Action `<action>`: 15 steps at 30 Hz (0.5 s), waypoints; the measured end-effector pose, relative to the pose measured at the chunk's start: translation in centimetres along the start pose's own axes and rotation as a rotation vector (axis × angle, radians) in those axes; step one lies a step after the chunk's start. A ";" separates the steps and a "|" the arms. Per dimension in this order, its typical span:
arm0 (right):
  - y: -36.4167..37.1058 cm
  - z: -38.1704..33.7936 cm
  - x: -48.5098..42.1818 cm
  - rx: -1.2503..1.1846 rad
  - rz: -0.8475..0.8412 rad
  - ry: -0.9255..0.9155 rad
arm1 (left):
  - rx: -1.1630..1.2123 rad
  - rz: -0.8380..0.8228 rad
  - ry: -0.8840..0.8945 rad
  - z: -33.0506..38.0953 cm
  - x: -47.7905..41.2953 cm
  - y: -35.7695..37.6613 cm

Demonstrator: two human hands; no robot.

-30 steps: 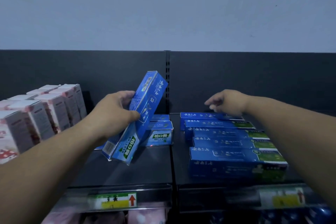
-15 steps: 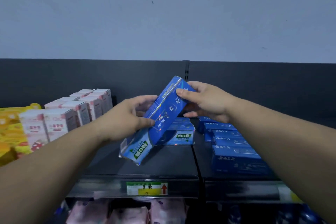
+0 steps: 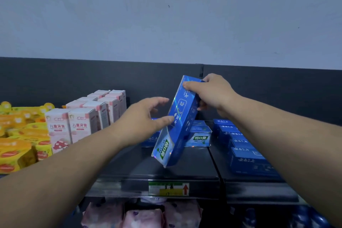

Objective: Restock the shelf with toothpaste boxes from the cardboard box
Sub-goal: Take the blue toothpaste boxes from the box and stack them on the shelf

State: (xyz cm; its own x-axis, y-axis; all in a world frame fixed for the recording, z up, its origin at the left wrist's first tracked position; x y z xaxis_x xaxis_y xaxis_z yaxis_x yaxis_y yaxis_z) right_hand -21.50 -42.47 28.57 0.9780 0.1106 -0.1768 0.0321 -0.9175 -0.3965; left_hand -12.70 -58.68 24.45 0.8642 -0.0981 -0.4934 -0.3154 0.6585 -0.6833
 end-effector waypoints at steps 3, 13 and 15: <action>0.5 0.7 -0.3 -0.030 -0.024 0.069 | -0.076 -0.085 0.018 -0.6 0.1 1.7; 2.3 1.0 -0.6 -0.206 -0.347 0.087 | 0.049 0.096 -0.090 -2.9 -0.6 0.0; 2.0 1.2 -0.7 -0.215 -0.348 0.065 | 0.175 0.108 -0.127 -3.0 -0.6 0.3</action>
State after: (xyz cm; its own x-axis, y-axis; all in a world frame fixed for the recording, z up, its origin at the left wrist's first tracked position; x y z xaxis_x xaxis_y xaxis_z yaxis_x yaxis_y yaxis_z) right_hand -22.39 -43.91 26.87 0.9119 0.4104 -0.0055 0.3989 -0.8893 -0.2238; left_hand -14.52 -60.68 22.93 0.8751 0.0677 -0.4793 -0.3457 0.7805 -0.5209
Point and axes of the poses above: each hand's wrist, its own x-axis away from the middle knuckle, its own y-axis out of the palm, z = x × y, the point moved 9 cm from there along -x, towards the middle knuckle, and after that the axes turned 9 degrees about y, right-handed, at the moved point
